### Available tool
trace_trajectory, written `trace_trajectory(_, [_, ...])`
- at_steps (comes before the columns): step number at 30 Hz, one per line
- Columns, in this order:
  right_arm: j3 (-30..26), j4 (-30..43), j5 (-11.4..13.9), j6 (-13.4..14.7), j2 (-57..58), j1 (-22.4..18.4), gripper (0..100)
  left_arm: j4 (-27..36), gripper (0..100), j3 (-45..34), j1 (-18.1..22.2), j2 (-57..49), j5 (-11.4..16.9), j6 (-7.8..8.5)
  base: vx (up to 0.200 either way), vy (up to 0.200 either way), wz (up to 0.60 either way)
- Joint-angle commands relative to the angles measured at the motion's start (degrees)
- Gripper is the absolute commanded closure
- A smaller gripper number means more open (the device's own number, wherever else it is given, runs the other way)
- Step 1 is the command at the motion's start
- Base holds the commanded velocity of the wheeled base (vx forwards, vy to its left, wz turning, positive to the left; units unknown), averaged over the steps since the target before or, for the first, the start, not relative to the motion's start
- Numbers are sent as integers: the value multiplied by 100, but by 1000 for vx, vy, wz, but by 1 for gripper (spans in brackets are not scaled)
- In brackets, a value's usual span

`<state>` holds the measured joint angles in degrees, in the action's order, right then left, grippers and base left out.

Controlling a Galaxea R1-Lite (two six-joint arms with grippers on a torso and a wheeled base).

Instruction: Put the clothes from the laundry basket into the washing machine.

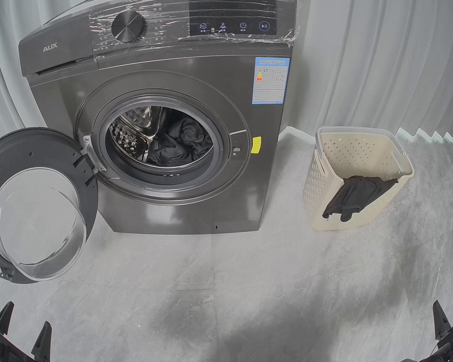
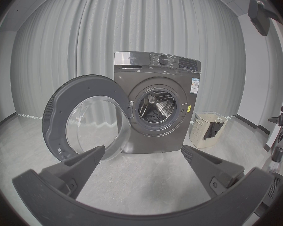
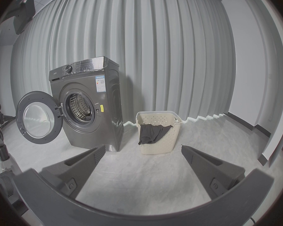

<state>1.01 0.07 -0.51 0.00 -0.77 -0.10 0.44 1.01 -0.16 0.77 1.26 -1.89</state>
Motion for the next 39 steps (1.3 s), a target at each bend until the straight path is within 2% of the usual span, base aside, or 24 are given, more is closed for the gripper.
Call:
trace_trajectory(1, [-92,1,-2,0,77,1,0,0,0,-84,-2,-77,6,-4,0,-200,0])
trace_trajectory(6, [-92,1,-2,0,77,1,0,0,0,-84,-2,-77,-3,-4,0,-200,0])
trace_trajectory(30, [-92,1,-2,0,77,1,0,0,0,-84,-2,-77,-3,-13,25,-25,0])
trace_trajectory(39, [-92,1,-2,0,77,1,0,0,0,-84,-2,-77,-3,-22,0,-200,0])
